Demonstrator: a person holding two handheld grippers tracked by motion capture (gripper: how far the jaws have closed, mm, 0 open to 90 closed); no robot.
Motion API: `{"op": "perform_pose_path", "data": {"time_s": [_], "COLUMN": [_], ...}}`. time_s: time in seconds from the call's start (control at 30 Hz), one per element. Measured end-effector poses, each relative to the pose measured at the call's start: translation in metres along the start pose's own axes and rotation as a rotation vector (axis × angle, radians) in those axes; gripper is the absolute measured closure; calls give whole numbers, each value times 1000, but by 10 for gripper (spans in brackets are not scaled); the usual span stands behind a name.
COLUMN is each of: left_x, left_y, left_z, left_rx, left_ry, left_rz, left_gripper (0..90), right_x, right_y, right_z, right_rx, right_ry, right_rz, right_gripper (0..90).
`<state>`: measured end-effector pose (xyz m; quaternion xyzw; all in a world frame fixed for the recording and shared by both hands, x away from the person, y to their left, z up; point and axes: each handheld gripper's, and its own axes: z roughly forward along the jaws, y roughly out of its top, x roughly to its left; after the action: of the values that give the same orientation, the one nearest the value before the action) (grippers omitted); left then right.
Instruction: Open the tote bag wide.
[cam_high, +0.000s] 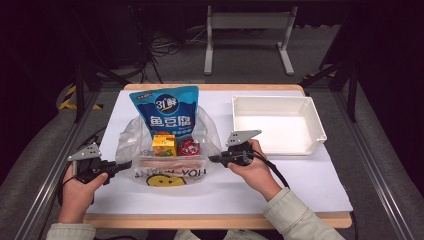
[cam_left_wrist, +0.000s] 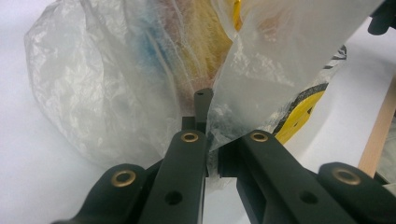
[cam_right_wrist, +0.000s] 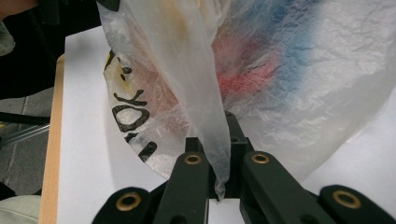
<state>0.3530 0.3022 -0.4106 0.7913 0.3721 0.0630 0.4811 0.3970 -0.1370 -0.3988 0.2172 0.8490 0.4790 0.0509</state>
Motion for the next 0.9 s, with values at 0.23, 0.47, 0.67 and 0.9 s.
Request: {"op": "perform_pose_path", "data": {"time_s": [0.23, 0.47, 0.67, 0.9], "left_x": [3, 4, 5, 5], "left_y": [-8, -12, -17, -19], "left_z": [3, 4, 8, 10], "left_rx": [27, 48, 74, 100], "left_ry": [-11, -28, -45, -52], "left_rz": [-27, -38, -51, -52], "left_gripper": [898, 898, 897, 898], "right_x": [3, 4, 3, 5], "right_y": [-6, -12, -19, -23], "right_z": [5, 8, 10, 10], "right_rx": [25, 41, 45, 50], "right_ry": [10, 23, 36, 52], "right_rz": [2, 8, 24, 31], "right_gripper": [900, 900, 900, 900]}}
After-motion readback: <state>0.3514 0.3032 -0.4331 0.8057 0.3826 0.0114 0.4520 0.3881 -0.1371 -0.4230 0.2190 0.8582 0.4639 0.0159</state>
